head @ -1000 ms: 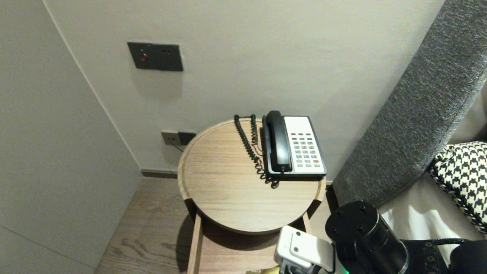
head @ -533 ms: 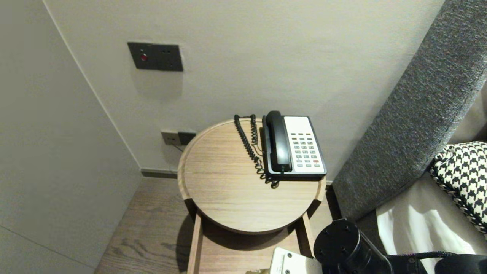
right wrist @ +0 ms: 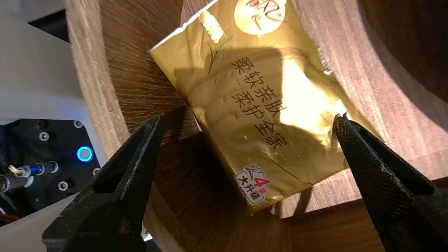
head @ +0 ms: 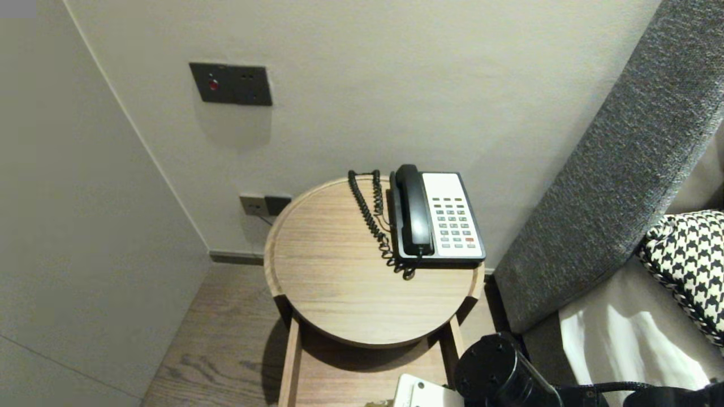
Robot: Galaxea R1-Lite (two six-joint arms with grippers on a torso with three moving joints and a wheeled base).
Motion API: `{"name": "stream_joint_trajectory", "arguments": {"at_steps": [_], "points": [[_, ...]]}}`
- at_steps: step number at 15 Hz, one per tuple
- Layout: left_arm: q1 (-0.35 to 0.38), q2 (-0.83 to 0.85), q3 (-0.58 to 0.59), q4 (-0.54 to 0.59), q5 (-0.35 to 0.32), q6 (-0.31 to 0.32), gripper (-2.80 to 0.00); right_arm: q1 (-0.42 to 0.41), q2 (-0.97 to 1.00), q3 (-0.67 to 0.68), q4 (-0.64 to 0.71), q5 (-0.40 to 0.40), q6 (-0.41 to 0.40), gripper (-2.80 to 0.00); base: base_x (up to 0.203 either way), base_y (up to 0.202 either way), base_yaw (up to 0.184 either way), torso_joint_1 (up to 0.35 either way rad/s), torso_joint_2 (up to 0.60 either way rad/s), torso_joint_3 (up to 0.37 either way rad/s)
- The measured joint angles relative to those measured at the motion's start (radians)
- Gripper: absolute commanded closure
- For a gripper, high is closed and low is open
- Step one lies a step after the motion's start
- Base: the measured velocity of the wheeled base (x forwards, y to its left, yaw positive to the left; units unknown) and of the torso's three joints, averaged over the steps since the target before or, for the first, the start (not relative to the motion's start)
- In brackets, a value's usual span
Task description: Take the tissue out of the drawer one by one and place them on the table
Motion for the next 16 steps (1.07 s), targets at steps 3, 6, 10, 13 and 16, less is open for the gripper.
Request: {"name": "stream_joint_trajectory", "arguments": {"at_steps": [3, 6, 10, 13, 16], "points": [[0.000, 0.000, 0.000, 0.000, 0.000, 0.001, 0.00, -0.003, 0.021, 0.004, -0.006, 0.015, -0.001, -2.80, 0.000, 0.000, 0.000, 0.000, 0.00, 0.000], [0.000, 0.000, 0.000, 0.000, 0.000, 0.000, 0.00, -0.008, 0.045, 0.004, -0.054, 0.017, -0.004, -2.80, 0.000, 0.000, 0.000, 0.000, 0.00, 0.000], [0.000, 0.000, 0.000, 0.000, 0.000, 0.000, 0.00, -0.011, 0.089, -0.001, -0.104, 0.015, -0.007, -2.80, 0.000, 0.000, 0.000, 0.000, 0.00, 0.000], [0.000, 0.000, 0.000, 0.000, 0.000, 0.000, 0.00, -0.015, 0.109, -0.013, -0.108, 0.010, -0.016, -2.80, 0.000, 0.000, 0.000, 0.000, 0.00, 0.000], [0.000, 0.000, 0.000, 0.000, 0.000, 0.001, 0.00, -0.028, 0.117, -0.023, -0.113, 0.009, -0.016, -2.80, 0.000, 0.000, 0.000, 0.000, 0.00, 0.000]]}}
